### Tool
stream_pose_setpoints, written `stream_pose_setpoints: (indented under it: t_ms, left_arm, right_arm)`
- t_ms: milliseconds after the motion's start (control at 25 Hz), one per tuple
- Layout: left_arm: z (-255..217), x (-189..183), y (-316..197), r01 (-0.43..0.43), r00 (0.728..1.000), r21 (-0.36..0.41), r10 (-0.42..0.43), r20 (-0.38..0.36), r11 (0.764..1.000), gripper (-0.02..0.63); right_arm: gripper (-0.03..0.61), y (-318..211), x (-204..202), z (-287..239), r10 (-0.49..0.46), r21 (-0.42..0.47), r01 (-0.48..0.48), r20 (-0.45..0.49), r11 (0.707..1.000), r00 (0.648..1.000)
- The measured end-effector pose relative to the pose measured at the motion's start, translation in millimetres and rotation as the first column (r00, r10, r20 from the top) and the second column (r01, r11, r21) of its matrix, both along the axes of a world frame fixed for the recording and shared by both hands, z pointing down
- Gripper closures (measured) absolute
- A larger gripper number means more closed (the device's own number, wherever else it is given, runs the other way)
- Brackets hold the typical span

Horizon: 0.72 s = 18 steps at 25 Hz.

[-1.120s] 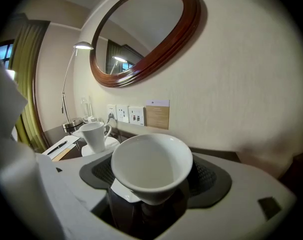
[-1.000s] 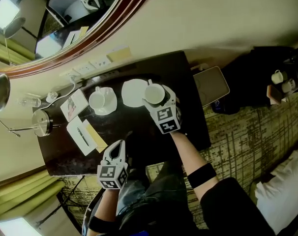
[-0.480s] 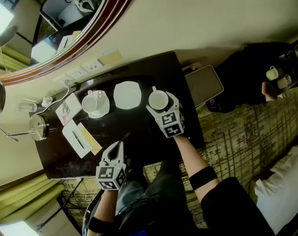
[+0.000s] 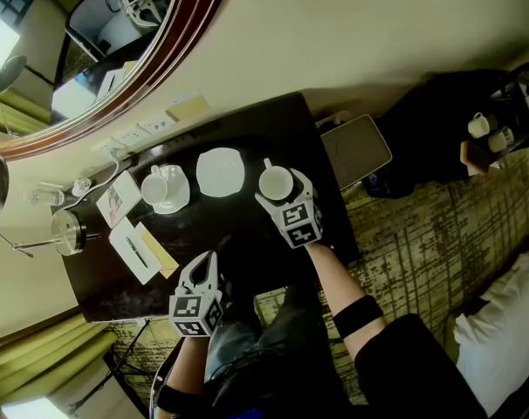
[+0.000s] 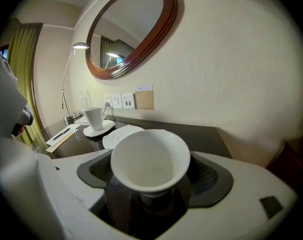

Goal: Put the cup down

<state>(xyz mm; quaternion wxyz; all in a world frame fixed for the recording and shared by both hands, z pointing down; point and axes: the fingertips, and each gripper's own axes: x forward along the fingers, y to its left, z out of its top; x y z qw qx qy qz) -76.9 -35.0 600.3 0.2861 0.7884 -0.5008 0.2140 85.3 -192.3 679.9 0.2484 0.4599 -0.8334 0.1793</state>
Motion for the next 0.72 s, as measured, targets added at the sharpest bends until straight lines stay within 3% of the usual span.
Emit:
stream_pose_setpoints:
  t_ms: [520,720]
  left_arm:
    - [-32,4,8,0.03,0.999,0.046,-0.029,-0.021,0.999,0.614]
    - [-47,0,15,0.068,0.997,0.069,-0.066,-0.032,0.995,0.614]
  right_arm:
    - [0.1,38,16,-48,0.001,-0.042,-0.003,-0.032,0.999,0.999]
    - [0.164,76,4,-90,-0.087,-0.041,0.087,0.001,0.995,0.996]
